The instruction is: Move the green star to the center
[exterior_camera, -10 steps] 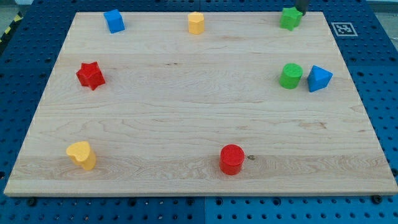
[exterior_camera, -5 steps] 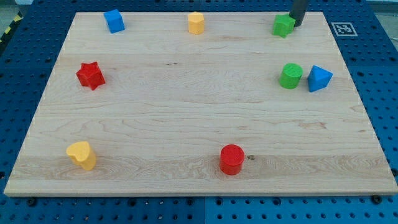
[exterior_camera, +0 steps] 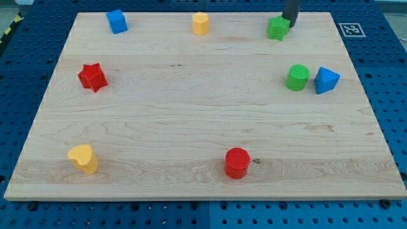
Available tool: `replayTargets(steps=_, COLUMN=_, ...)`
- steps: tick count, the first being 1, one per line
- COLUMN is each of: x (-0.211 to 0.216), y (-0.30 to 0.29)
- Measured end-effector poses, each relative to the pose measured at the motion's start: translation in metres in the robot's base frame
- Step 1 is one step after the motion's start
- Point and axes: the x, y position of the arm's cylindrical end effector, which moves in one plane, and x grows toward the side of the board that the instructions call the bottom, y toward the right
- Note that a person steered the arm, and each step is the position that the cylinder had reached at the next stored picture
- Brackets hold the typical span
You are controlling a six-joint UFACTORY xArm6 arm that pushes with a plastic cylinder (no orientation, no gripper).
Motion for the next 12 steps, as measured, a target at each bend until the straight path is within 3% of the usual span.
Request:
replayTargets(steps=2, x=0.007, y=-0.003)
replayTargets(steps=5, x=0.054, y=-0.018)
replayTargets(steps=8, x=-0.012, y=-0.061)
replayTargets(steps=10, x=0.039, y=-0.066)
replayTargets(steps=12, x=0.054, y=-0.078)
